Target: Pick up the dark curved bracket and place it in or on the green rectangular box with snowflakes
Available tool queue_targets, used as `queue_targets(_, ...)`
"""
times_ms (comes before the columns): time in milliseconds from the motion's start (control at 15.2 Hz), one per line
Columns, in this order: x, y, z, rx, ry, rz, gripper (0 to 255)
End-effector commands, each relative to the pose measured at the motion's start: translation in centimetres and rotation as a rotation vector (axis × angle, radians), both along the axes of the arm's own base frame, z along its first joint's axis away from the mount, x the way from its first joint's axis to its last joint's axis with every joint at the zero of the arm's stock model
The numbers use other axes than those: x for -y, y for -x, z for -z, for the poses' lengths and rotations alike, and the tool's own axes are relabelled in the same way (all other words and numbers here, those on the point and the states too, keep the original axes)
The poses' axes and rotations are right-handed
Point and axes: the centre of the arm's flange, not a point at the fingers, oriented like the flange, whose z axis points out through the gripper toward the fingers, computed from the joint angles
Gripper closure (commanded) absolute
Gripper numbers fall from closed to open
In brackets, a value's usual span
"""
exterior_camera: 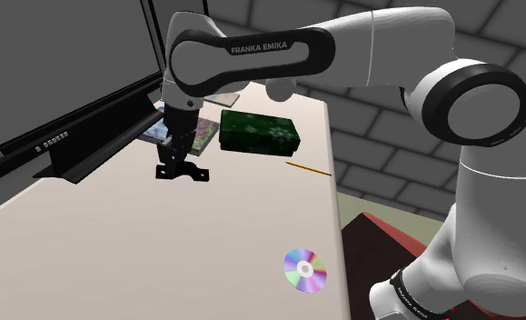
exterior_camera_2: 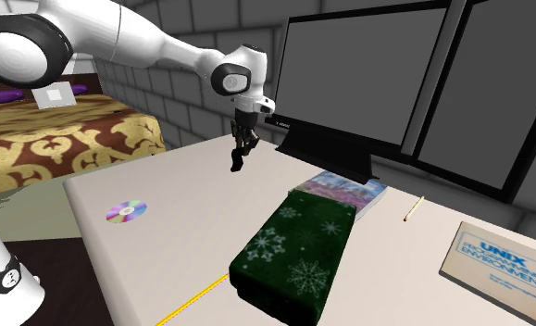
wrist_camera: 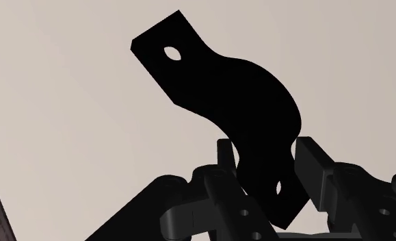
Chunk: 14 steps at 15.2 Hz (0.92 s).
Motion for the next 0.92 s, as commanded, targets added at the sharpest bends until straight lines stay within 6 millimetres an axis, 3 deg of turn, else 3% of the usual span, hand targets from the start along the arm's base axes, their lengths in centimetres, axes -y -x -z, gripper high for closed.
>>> queue_targets(0, 0.0, -0.1, -1.0, 0.0, 0.0, 0.0, 255)
queue_targets(858, 0.0, -0.1, -7.9, 0.0, 0.0, 0.0, 255)
